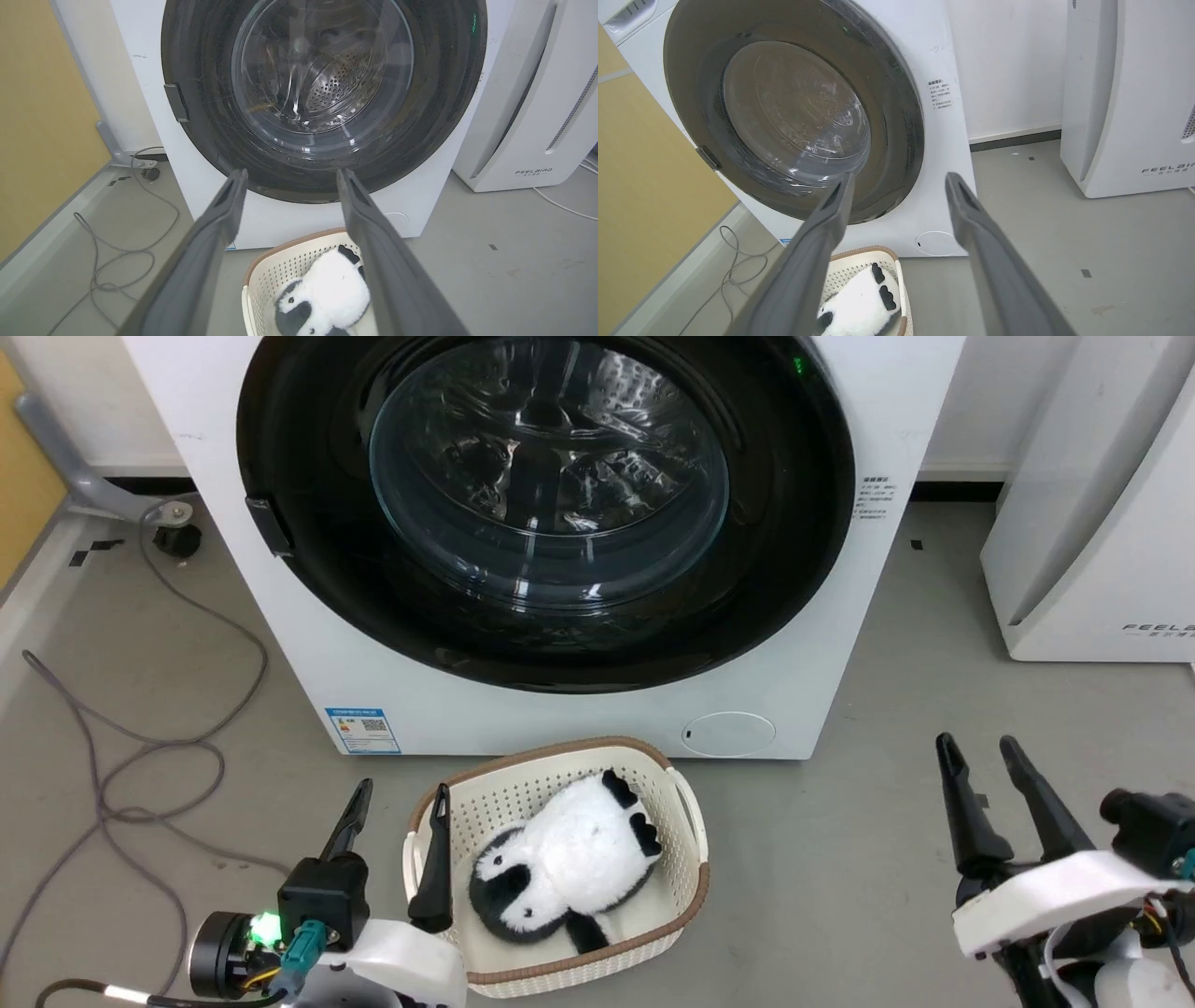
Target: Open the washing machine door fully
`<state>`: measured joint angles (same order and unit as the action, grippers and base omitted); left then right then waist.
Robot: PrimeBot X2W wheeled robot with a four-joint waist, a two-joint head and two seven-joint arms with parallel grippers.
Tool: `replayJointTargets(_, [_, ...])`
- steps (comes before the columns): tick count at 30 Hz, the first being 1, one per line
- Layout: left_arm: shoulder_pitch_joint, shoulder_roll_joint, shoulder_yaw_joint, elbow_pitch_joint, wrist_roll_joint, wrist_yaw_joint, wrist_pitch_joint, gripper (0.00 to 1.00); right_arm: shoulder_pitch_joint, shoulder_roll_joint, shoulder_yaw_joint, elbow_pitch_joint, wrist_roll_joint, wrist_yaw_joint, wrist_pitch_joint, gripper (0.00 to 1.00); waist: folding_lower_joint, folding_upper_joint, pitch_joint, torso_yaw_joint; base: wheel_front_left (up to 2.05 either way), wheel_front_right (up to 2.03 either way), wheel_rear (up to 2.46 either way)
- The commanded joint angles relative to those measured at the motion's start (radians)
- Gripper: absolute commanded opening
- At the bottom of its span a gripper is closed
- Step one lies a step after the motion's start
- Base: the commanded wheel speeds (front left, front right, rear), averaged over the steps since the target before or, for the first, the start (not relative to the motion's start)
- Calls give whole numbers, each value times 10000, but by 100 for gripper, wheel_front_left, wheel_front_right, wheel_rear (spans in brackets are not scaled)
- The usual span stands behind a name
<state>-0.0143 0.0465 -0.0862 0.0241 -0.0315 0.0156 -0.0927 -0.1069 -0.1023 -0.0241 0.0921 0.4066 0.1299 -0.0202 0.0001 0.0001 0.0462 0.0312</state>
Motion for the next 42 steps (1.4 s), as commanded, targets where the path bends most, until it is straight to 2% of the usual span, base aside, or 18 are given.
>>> replayJointTargets(1, [-2, 14, -49, 20, -72, 40, -115, 100, -197, -101, -33, 76, 224, 3, 28, 100, -1, -1, 17, 16, 0, 0, 0])
replayJointTargets(5, [-1, 15, -123, 33, -96, 48, -198, 100, -434, -173, -110, 238, 767, 3, 285, 100, -1, -1, 86, 71, 0, 0, 0])
replayJointTargets(6, [0, 15, -139, 37, -100, 48, -219, 100, -501, -191, -136, 276, 903, 3, 347, 47, -1, -1, 106, 85, 0, 0, 0])
replayJointTargets(7, [-1, 15, -154, 40, -104, 48, -240, 100, -571, -207, -173, 314, 1038, 4, 397, 0, -1, -1, 132, 100, 0, 0, 0])
replayJointTargets(17, [-119, 19, -383, 51, -183, 75, -449, 100, -1535, -352, -695, 1045, 2377, 4, 1003, 0, -1, -1, 500, 284, 0, 0, 0])
replayJointTargets(25, [-330, 21, -625, 44, -314, 172, -616, 100, -2797, -545, -1189, 1982, 3540, 5, 1909, 0, -1, -1, 947, 539, 0, 0, 0])
replayJointTargets(42, [-902, 26, -1225, -88, -622, 399, -971, 100, -6424, -1346, -1901, 4441, 4517, 6, 3255, 0, -1, -1, 2183, 1187, 0, 0, 0])
